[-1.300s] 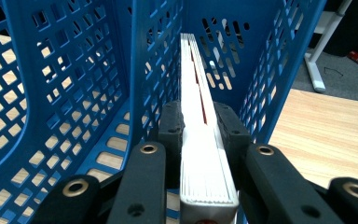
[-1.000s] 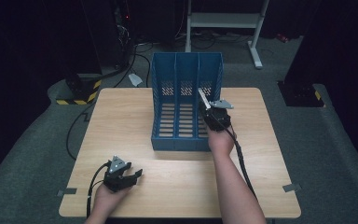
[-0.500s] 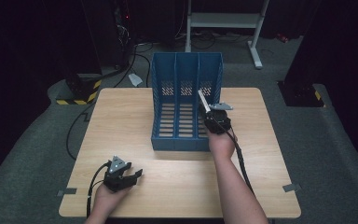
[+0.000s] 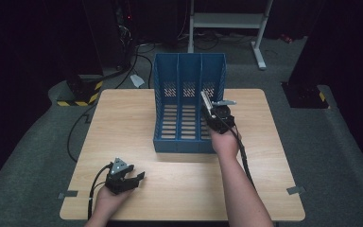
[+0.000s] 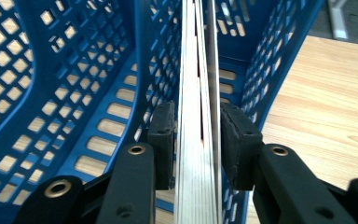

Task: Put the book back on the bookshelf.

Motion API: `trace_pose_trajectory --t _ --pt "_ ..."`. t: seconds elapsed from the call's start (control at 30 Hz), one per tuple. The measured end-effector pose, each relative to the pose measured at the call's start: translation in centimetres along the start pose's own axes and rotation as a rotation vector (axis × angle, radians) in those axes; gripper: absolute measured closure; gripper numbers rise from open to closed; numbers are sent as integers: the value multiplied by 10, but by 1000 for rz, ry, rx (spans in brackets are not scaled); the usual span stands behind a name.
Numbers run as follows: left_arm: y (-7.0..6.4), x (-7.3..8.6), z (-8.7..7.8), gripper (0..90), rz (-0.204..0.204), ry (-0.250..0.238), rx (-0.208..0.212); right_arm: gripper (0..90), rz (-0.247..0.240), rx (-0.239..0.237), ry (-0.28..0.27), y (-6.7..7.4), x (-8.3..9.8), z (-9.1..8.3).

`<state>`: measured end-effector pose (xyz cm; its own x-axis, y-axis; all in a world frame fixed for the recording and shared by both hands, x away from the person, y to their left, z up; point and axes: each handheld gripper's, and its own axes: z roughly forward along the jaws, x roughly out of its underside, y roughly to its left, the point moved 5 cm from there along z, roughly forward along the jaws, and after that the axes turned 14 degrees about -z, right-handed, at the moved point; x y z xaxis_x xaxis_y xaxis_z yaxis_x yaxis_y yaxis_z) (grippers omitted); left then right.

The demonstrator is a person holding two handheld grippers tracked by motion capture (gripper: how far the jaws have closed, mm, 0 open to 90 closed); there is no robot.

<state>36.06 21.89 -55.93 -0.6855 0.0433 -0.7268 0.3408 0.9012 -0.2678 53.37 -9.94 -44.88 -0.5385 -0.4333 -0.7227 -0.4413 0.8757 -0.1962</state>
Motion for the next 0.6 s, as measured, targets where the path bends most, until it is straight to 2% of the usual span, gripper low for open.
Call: trace_pose_trajectory --t 0.2,0.33,0.5,0.6 --pt "-1 1 -1 406 -2 3 17 750 2 18 20 0 -3 1" --pt "1 0 -1 409 -31 2 27 757 -4 35 42 3 -5 0" --pt "2 0 -1 408 -30 3 37 760 -20 68 22 7 -5 0" --pt "2 -1 -1 409 -37 2 36 761 0 79 1 9 -4 0"
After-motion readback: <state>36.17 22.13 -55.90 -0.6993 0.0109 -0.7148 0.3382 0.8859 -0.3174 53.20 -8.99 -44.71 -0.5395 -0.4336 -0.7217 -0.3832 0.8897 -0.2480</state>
